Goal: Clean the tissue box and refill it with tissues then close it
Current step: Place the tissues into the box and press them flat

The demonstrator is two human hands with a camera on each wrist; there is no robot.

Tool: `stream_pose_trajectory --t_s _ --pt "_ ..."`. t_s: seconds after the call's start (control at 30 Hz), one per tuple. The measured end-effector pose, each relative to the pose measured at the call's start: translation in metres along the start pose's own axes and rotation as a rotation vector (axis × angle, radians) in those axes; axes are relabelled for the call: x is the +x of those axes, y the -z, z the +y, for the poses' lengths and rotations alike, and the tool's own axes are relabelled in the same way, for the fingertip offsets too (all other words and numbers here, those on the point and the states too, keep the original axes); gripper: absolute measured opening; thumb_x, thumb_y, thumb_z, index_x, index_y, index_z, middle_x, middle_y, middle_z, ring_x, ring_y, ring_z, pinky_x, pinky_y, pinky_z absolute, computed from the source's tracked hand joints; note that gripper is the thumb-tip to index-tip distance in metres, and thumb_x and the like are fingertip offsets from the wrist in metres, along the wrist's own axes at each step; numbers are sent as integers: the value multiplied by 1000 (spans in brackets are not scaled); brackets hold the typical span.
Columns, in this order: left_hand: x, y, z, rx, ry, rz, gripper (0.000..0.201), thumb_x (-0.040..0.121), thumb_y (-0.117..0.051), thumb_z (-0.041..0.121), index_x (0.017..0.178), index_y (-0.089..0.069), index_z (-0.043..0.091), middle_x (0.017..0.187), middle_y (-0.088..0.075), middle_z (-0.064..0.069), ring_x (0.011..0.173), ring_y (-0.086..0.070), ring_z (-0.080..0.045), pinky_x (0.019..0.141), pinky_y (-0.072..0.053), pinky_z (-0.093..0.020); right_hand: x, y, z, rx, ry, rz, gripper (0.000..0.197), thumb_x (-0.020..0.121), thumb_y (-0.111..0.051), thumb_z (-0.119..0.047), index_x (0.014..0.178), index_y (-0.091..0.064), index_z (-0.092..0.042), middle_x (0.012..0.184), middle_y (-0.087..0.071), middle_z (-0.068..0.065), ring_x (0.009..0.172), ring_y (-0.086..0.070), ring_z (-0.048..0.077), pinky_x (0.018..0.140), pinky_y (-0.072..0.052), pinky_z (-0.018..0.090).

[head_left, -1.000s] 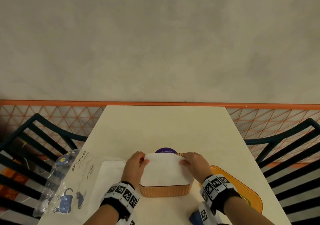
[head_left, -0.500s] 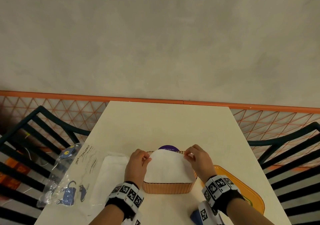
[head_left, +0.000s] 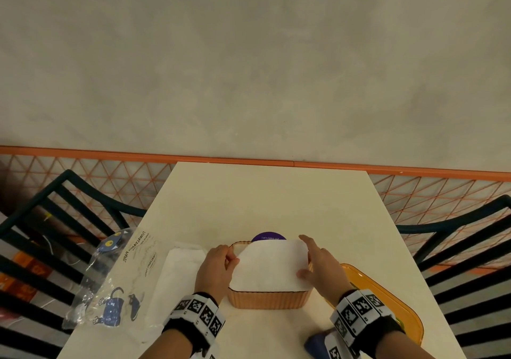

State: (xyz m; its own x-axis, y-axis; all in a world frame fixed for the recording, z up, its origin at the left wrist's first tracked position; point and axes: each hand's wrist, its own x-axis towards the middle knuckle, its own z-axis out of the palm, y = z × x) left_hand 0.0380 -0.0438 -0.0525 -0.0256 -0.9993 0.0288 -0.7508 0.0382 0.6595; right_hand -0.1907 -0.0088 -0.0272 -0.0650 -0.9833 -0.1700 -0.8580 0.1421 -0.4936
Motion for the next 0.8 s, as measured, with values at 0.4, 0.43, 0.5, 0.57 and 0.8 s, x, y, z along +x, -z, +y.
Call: stream_pose_trajectory --t_s 0.4,0.43,0.5,0.57,0.8 --pt "-20 2 4 164 -163 -81 33 93 -48 20 126 -45 20 110 -51 1 102 -52 -15 90 -41 -20 0 -9 10 -83 31 83 29 91 -52 -26 119 -47 -22 114 -64 -2 99 -60 18 80 -50 26" --pt "-20 2 6 168 -145 -99 41 93 -49 22 133 -40 22 119 -51 0 110 -51 -16 96 -39 -23 0 -9 11 -91 33 76 29 91 -53 -28 119 -48 -22 114 -64 -2 100 -60 18 80 -50 26" --pt "-19 3 8 151 -122 -139 53 92 -52 28 140 -32 25 129 -49 1 119 -47 -17 103 -34 -26 0 -8 12 -78 42 52 33 89 -56 -31 120 -49 -23 114 -63 -4 100 -59 17 80 -50 25" --pt "-18 4 9 134 -103 -159 58 91 -54 30 143 -29 28 132 -48 2 120 -47 -17 104 -32 -27 -1 -5 14 -35 60 41 35 87 -58 -30 121 -50 -23 112 -63 -4 96 -58 15 78 -50 24" --pt "-20 -6 14 317 -316 75 69 72 -76 28 131 -40 26 121 -55 -1 108 -40 -13 84 -49 -33 2 -2 22 91 74 129 26 92 -54 -21 118 -54 -23 96 -58 -9 77 -53 11 63 -38 15"
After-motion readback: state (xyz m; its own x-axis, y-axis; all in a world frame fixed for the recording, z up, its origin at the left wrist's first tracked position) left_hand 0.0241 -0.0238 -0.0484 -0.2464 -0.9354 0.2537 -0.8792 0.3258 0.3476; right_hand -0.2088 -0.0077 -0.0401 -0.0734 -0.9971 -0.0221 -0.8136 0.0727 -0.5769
